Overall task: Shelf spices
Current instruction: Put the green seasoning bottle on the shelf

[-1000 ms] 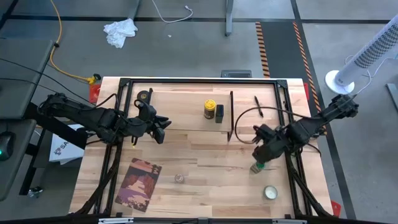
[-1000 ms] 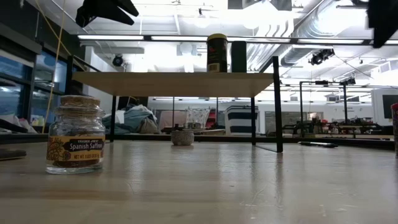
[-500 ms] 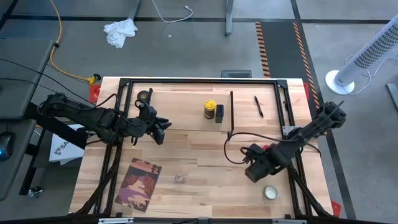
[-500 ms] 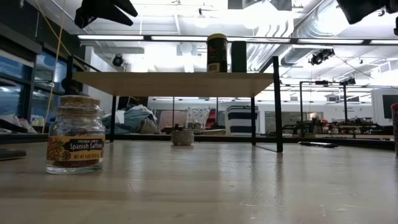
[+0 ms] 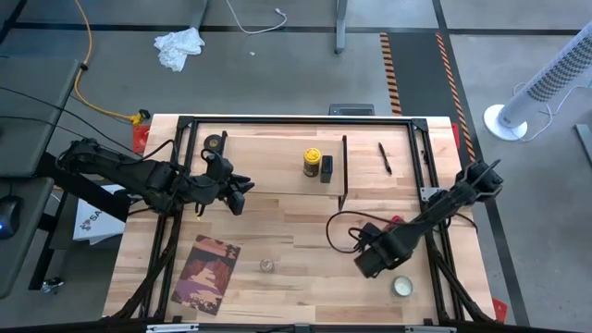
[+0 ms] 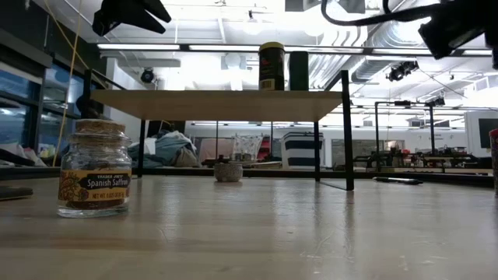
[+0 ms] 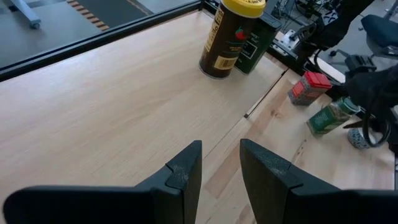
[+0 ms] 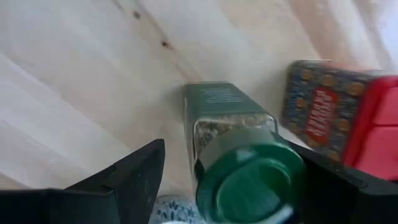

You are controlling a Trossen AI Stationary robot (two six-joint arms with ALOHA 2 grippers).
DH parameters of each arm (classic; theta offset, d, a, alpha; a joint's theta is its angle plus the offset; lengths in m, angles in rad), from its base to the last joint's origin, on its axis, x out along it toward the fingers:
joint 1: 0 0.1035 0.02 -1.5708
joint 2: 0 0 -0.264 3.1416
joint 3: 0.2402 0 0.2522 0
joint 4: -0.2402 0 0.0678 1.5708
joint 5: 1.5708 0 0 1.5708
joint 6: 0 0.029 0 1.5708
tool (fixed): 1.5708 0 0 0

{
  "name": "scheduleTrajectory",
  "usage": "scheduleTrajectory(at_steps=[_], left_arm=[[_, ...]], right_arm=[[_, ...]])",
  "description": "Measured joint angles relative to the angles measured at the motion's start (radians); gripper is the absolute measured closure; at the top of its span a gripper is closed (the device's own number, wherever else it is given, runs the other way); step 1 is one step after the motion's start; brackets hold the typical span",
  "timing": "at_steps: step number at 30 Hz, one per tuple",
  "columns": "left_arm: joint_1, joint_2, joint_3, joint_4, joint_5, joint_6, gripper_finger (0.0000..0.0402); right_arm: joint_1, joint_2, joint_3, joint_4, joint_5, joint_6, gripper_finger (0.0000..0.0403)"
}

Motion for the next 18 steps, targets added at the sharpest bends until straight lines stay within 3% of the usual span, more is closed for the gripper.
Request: scheduleTrajectory(at_steps=[4, 8, 10, 14, 18], left_arm=[[0.0, 0.0, 0.0, 0.001, 0.0, 0.0, 0.0295], [0.0, -0.003, 0.0, 0.018, 0.001, 0.0, 0.0295], [0.0, -0.014, 0.0, 0.048, 0.001, 0.0, 0.0295], [0.0, -0.053, 0.0, 0.102, -0.035, 0.029, 0.0295], [0.0, -0.1, 0.0, 0.118, -0.089, 0.084, 0.0295]], right_arm=[[-0.001, 0.013, 0.0, 0.013, 0.0, 0.013, 0.0125], [-0.005, 0.004, 0.003, 0.007, 0.01, 0.024, 0.0207], [-0.006, -0.008, 0.033, -0.002, 0.011, 0.005, 0.0218], [-0.018, -0.033, 0.199, -0.069, 0.09, -0.114, 0.0218], [-0.069, -0.033, 0.443, -0.12, 0.294, -0.319, 0.0218]])
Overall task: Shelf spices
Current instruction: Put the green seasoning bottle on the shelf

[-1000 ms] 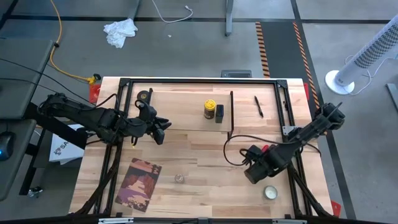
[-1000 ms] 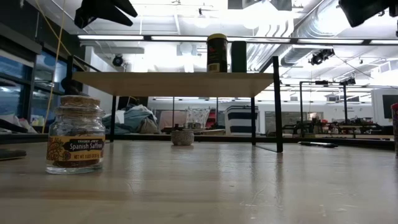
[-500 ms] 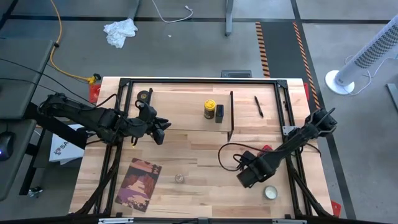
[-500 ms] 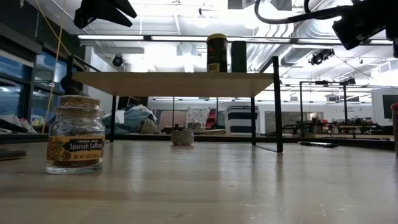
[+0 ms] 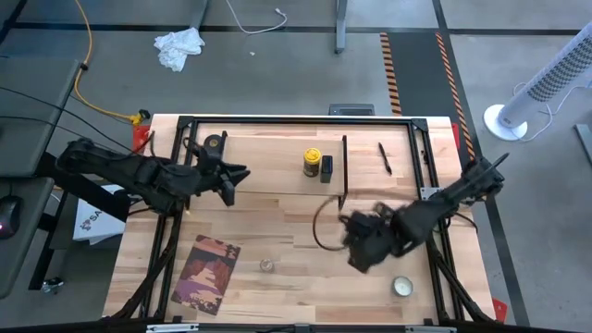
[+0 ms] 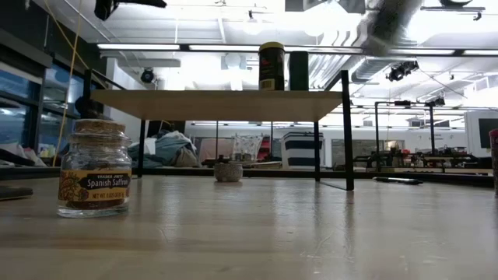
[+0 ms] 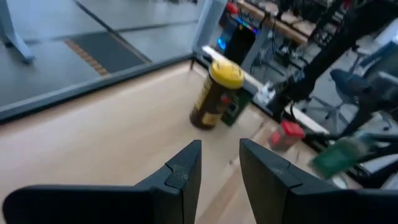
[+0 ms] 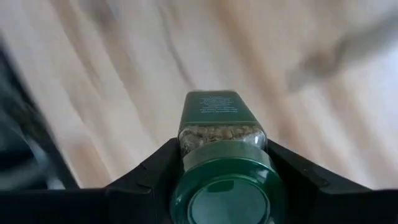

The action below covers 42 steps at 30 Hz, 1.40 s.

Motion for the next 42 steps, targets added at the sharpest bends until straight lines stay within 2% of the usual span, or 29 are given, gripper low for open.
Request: scheduleTrajectory(at_steps=[4, 7, 10, 14, 17, 19, 23, 30, 32, 37, 42], left_arm=[[0.0, -0.037, 0.0, -0.001, -0.025, 0.043, 0.0295], [0.0, -0.052, 0.0, -0.006, -0.038, 0.071, 0.0295], [0.0, -0.06, 0.0, -0.013, -0.038, 0.096, 0.0295], [0.0, -0.062, 0.0, -0.018, -0.038, 0.125, 0.0295], [0.0, -0.062, 0.0, -0.023, -0.038, 0.135, 0.0295], [0.0, -0.062, 0.0, -0.03, -0.038, 0.135, 0.0295], [0.0, -0.062, 0.0, -0.038, -0.038, 0.128, 0.0295], [0.0, -0.061, 0.0, -0.038, -0.073, 0.128, 0.0295], [0.001, -0.061, 0.0, -0.038, -0.082, 0.128, 0.0295], [0.001, -0.061, 0.0, -0.038, -0.086, 0.128, 0.0295], [0.001, -0.061, 0.0, -0.038, -0.091, 0.128, 0.0295]], right_arm=[[-0.136, 0.013, 0.228, 0.011, 0.135, -0.194, 0.0218], [-0.272, 0.056, 0.373, 0.029, 0.152, -0.334, 0.0218], [-0.399, 0.134, 0.517, 0.057, 0.101, -0.475, 0.0218], [-0.518, 0.288, 0.719, 0.075, -0.037, -0.602, 0.0218], [-0.567, 0.32, 0.644, 0.166, -0.172, -0.626, 0.0218], [-0.585, 0.345, 0.606, 0.157, -0.219, -0.625, 0.0218], [-0.599, 0.391, 0.591, 0.064, -0.201, -0.65, 0.0218], [-0.601, 0.398, 0.591, 0.064, -0.182, -0.707, 0.0218], [-0.601, 0.398, 0.591, 0.065, -0.181, -0.727, 0.0196], [-0.601, 0.398, 0.592, 0.08, -0.18, -0.755, 0.0113], [-0.603, 0.398, 0.592, 0.167, -0.173, -0.759, 0.0093]])
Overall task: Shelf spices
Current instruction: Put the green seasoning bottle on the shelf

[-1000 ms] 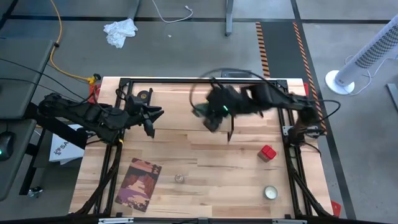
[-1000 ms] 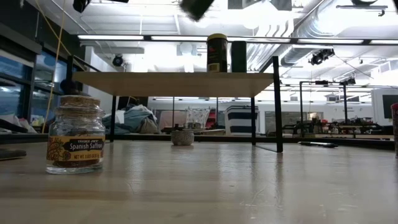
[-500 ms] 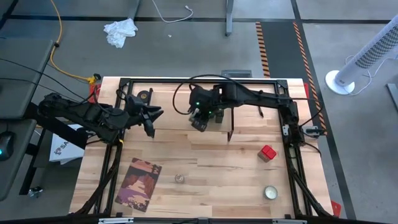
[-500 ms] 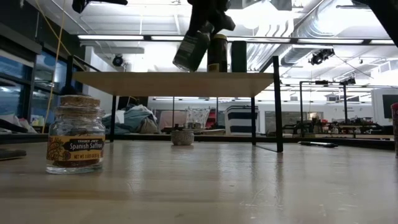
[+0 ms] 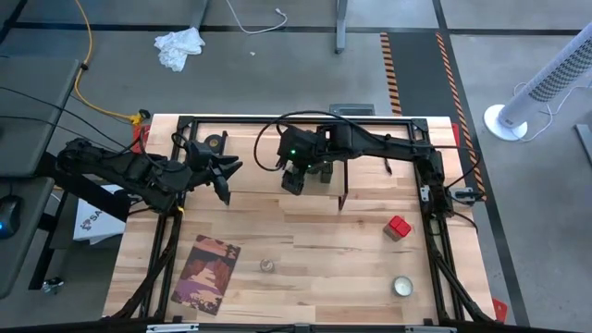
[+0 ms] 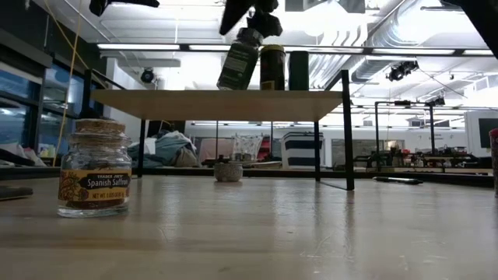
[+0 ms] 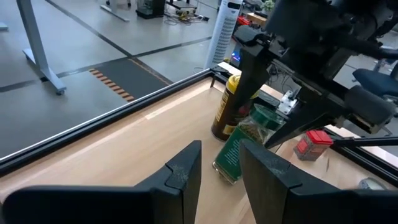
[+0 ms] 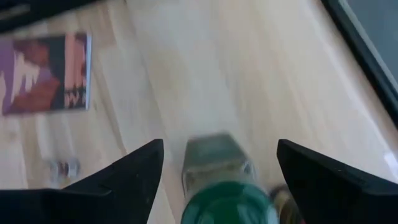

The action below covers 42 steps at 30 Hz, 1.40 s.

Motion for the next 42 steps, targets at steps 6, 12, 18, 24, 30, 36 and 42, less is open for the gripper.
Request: scheduleTrajectory(at_steps=[6, 12, 18, 24, 30, 36, 42], left_arm=[[0.0, 0.0, 0.0, 0.0, -0.002, -0.002, 0.0295], [0.0, 0.0, 0.0, -0.002, -0.002, -0.001, 0.0295], [0.0, 0.012, 0.0, -0.061, 0.013, 0.022, 0.0295], [0.006, 0.098, -0.001, -0.054, 0.13, 0.114, 0.0297], [0.008, 0.275, 0.001, 0.024, 0.214, 0.155, 0.0369], [0.008, 0.412, 0.004, 0.184, 0.186, 0.038, 0.0399], [0.008, 0.479, 0.004, 0.203, 0.138, -0.057, 0.0401]], right_arm=[[0.0, 0.0, 0.0, 0.089, 0.016, 0.003, 0.009], [0.0, -0.006, 0.0, 0.107, 0.021, -0.047, 0.0089], [0.043, -0.079, 0.0, 0.026, 0.13, -0.165, 0.0089], [0.118, -0.189, 0.001, -0.093, 0.32, -0.074, 0.0144], [0.213, -0.239, 0.002, -0.273, 0.396, 0.187, 0.0367], [0.291, -0.249, 0.0, -0.393, 0.525, 0.449, 0.0398], [0.342, -0.259, -0.003, -0.398, 0.547, 0.553, 0.0402]])
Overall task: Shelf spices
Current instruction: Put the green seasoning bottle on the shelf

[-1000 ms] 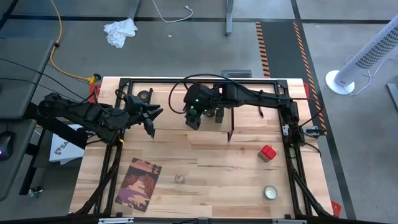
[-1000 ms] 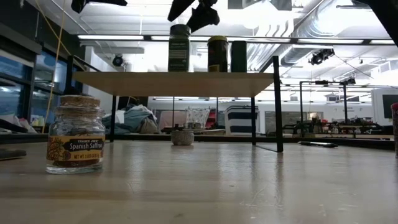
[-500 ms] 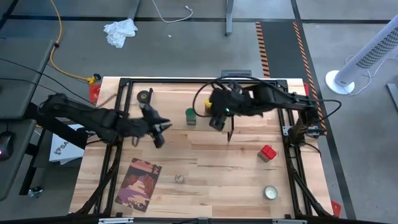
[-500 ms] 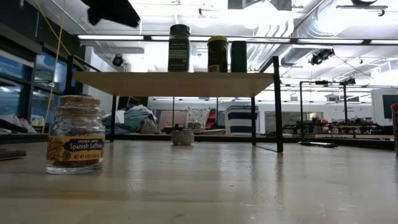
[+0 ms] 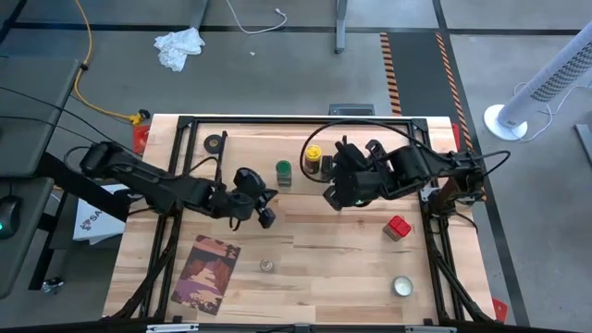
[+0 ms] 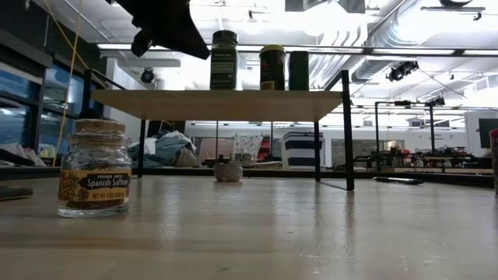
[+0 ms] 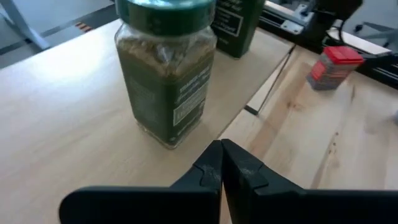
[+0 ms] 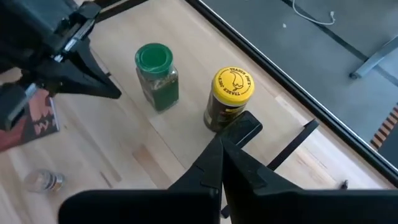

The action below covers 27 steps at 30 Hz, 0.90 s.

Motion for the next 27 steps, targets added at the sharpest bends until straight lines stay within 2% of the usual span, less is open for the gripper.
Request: scheduleTrajectory(at_steps=[7, 19, 27], left_arm=[[0.042, 0.029, 0.0, 0.029, -0.01, 0.014, 0.0401], [0.166, 0.091, 0.001, 0.207, 0.103, 0.091, 0.0401], [0.217, 0.104, 0.001, 0.195, 0.113, 0.152, 0.0401]], right_arm=[[0.005, 0.0, 0.0, 0.0, 0.024, 0.023, 0.0402], [-0.008, 0.0, 0.0, 0.0, 0.027, 0.023, 0.0403], [-0.008, 0.0, 0.0, 0.0, 0.025, 0.022, 0.0403]])
